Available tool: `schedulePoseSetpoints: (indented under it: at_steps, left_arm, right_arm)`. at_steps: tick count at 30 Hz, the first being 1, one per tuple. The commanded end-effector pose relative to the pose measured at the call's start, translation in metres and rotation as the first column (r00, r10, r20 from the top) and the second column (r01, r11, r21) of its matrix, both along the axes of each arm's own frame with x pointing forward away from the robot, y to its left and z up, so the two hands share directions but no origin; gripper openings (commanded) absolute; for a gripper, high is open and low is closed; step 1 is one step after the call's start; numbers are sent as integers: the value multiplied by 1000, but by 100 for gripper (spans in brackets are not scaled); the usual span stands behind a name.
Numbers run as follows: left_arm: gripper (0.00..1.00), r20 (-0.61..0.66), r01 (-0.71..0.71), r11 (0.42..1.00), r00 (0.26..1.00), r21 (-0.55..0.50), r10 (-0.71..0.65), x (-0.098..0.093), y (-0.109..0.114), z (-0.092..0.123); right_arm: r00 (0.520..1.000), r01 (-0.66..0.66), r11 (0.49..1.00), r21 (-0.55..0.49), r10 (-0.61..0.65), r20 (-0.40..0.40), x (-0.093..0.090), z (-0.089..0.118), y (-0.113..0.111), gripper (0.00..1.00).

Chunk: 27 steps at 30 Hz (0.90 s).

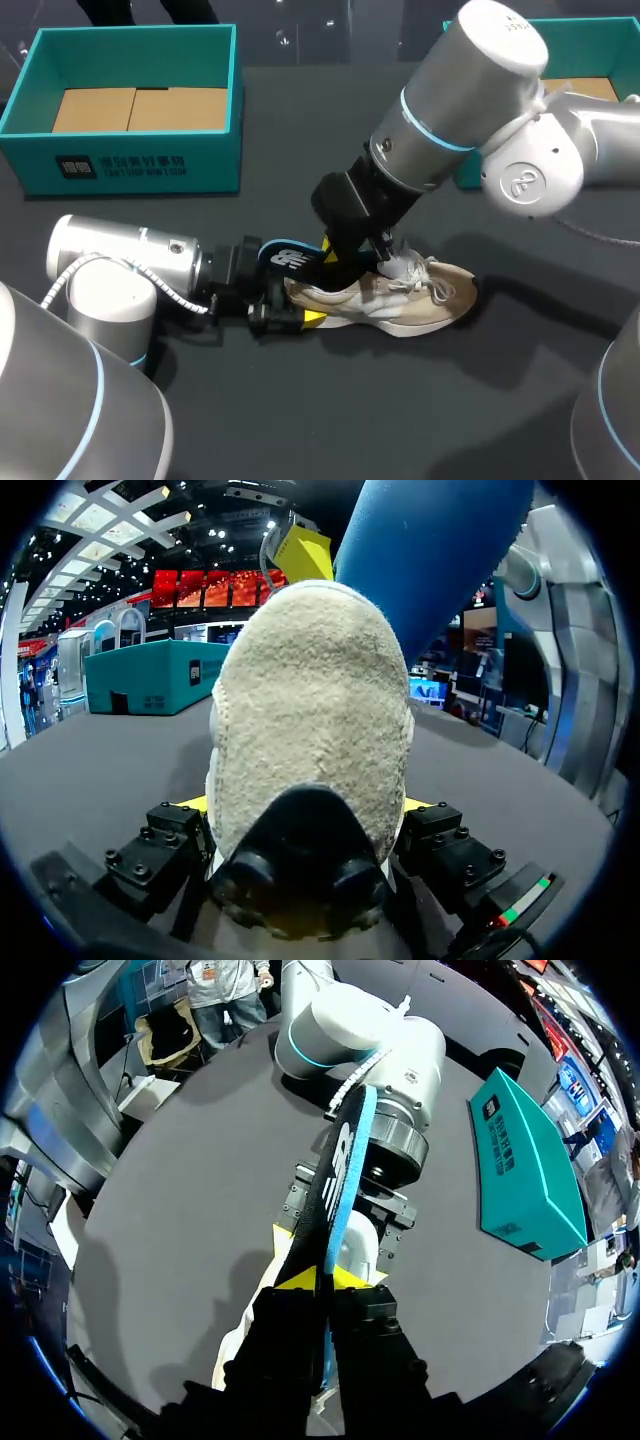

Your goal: Take the shoe out of the shoebox, open the shoe tongue, remove and reinsert the insole, then place the shoe into the shoebox

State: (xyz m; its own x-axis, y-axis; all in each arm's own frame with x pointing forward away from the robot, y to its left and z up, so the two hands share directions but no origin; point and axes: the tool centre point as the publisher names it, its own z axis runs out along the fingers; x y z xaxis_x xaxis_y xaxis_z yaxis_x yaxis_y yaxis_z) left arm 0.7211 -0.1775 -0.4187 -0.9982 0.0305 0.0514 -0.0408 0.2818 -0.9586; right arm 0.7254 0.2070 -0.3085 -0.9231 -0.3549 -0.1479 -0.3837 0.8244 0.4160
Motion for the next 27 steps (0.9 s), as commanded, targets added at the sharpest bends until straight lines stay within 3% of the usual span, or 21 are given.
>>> schedulePoseSetpoints:
  at_steps: [1, 2, 9, 14, 22, 27]
  left_arm:
    - [0, 1, -2, 1000, 1000, 0, 2, -1, -1, -4]
    - [0, 1, -2, 1000, 1000, 0, 2, -1, -1, -4]
    - [0, 1, -2, 1000, 1000, 0, 2, -1, -1, -4]
    - [0, 1, -2, 1000, 1000, 0, 2, -1, -1, -4]
    - [0, 1, -2, 1000, 1000, 0, 2, -1, -1, -4]
    - [0, 1, -2, 1000, 1000, 0, 2, -1, -1, -4]
  right_arm:
    - [1000, 19, 999, -34, -20, -13, 5, 0, 10, 23]
    - [1000, 26, 999, -32, -26, -14, 5, 0, 10, 28]
    - [993, 100, 995, -16, -101, -63, 5, 4, 0, 36]
    - [979, 161, 987, 25, -156, -131, 6, 3, -8, 35]
    - [955, 211, 977, 19, -202, -218, 4, 17, -13, 43]
    - [939, 216, 976, 39, -197, -283, 3, 19, -10, 55]
